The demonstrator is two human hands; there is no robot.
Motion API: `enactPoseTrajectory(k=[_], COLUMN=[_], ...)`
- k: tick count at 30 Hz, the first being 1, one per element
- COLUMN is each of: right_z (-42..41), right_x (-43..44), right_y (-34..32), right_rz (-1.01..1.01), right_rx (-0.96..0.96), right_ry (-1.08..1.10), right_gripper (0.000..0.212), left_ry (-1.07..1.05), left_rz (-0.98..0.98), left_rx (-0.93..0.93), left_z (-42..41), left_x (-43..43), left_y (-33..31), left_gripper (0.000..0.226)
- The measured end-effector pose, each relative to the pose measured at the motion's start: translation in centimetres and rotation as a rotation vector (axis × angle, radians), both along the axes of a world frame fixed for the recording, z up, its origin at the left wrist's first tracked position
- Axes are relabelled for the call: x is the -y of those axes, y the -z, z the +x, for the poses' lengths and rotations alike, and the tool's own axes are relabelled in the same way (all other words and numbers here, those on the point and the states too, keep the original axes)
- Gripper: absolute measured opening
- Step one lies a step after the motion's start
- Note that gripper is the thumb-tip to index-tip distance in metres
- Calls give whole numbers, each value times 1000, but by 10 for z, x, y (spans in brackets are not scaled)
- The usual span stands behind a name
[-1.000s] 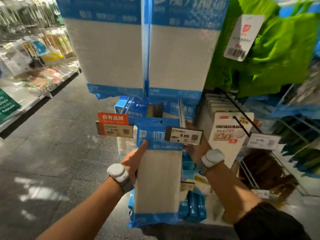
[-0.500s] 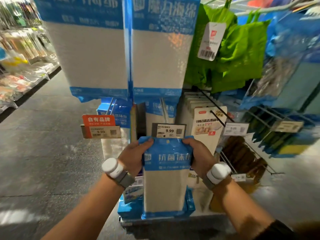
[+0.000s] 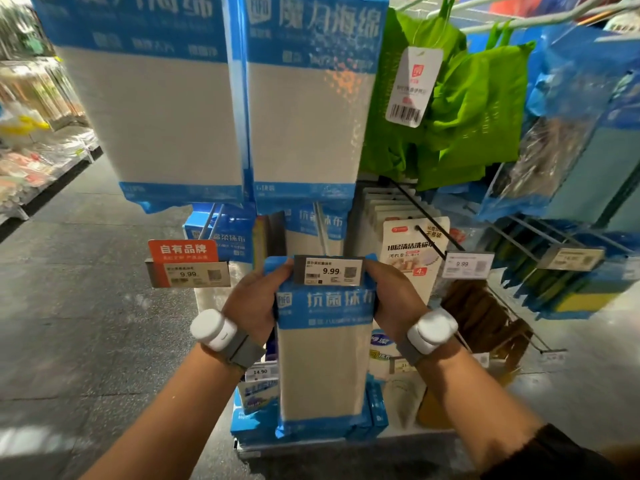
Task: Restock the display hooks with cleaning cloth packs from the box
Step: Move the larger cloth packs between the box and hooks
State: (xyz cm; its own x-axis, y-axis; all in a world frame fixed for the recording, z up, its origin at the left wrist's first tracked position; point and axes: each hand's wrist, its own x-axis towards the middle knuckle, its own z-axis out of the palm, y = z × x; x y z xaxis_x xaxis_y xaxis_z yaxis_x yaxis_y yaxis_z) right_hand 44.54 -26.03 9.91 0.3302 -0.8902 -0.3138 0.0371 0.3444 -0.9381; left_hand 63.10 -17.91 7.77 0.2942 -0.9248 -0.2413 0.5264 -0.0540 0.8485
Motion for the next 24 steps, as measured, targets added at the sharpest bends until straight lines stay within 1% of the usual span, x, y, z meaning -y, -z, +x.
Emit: enactPoseTrajectory(k=[1,5,11,12,15,19,22,24], right_z=[0,-2,-6,-5,0,8,14,24], right_x=[0,1,5,4,12,20,31,46], right_y=[2,1,0,-1,-4,2,2,-4], right_rz=[20,73,115,106,82,120,158,158], right_rx=[9,6,20,24,40,-41,-41,-27], right_ry=[2,30,-29,-34,-27,-12,6,43], right_gripper=[34,31,30,30,27,26,27,26], left_ry=[9,25,-10,-12,-73,-118,-111,-75], left_rz=[4,40,65,66,116,146,95,81], left_rx=[11,3,28,25,60,100,138,253], left_z=[1,-2,-4,-3,0,0,-5,-5], left_x=[0,3,5,5,12,16,13,11], left_y=[1,-4,-4,-3,-6,0,12,20], left_gripper=[42,37,47,44,24,28,26,19])
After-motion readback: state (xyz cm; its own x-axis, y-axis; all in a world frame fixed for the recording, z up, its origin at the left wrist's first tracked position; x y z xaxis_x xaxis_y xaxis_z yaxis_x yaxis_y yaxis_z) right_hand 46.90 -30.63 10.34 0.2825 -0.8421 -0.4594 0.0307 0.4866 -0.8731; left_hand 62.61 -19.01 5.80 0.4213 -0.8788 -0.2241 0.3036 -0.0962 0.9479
